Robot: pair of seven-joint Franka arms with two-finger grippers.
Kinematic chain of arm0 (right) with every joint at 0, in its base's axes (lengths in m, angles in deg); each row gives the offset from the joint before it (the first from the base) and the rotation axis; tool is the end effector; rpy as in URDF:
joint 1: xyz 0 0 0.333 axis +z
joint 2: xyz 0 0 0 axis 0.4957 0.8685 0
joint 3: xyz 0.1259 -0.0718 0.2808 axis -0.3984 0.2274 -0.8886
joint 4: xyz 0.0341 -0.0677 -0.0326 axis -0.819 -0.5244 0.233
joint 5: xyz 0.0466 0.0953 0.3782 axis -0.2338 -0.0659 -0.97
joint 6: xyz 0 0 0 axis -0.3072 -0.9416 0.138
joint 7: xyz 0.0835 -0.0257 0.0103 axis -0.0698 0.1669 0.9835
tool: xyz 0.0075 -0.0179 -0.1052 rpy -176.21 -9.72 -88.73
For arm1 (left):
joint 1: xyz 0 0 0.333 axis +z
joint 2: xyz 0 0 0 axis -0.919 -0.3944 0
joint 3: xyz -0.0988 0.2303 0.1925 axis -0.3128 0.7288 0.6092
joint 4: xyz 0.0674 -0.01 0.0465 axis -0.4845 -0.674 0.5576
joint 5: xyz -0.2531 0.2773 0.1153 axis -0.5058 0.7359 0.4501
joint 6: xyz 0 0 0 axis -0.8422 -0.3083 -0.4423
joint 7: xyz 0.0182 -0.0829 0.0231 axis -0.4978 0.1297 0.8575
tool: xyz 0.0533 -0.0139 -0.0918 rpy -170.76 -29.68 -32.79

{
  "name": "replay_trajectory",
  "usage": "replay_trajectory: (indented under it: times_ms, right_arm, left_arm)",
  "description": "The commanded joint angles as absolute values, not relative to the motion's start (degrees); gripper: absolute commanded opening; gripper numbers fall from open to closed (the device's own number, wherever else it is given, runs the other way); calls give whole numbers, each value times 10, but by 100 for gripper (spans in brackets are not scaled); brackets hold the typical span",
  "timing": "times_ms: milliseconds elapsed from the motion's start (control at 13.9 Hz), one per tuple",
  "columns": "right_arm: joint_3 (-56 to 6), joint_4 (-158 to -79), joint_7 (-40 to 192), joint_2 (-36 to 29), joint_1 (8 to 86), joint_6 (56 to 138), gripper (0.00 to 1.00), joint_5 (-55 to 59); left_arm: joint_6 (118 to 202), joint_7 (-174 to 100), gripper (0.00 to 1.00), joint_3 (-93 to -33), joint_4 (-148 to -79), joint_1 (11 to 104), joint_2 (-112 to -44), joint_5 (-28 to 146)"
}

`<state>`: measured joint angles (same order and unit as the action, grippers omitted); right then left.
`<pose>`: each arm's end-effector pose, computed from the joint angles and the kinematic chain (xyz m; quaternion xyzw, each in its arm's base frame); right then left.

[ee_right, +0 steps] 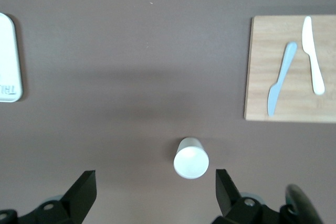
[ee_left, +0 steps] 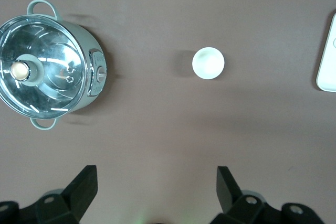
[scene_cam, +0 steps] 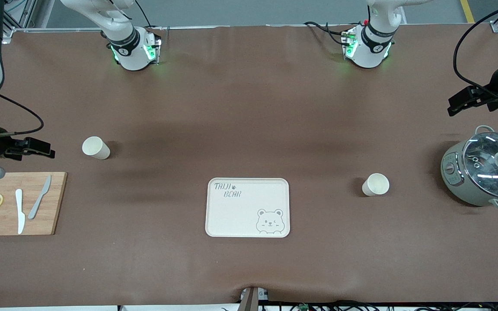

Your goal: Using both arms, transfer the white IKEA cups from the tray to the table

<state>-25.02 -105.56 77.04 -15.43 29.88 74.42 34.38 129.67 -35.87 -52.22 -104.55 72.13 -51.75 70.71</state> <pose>0.6147 -0.0436 0.5438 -0.9987 -0.0048 0.0369 0.0339 0.5445 -0.0166 0.6252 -0.9983 -0.0487 0.0210 0.0235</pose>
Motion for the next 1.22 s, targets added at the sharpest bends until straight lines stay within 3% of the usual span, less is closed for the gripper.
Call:
replay_trajectory:
  times_ms: [0, 359, 574, 1148]
  right_arm:
    - [-247, -1065, 747, -217, 297, 718, 100, 348]
    - [-246, -1129, 754, -325, 295, 696, 100, 355]
    - [-249, -1127, 762, -326, 299, 689, 100, 412]
    - [-245, -1132, 771, -320, 292, 686, 100, 400]
  left_arm:
    - [1284, -372, 100, -522, -1047, 725, -501, 694]
    - [1276, -364, 100, -529, -1046, 723, -498, 695]
    - [1277, -371, 100, -529, -1045, 725, -487, 694]
    - [1294, -363, 100, -529, -1034, 720, -496, 693]
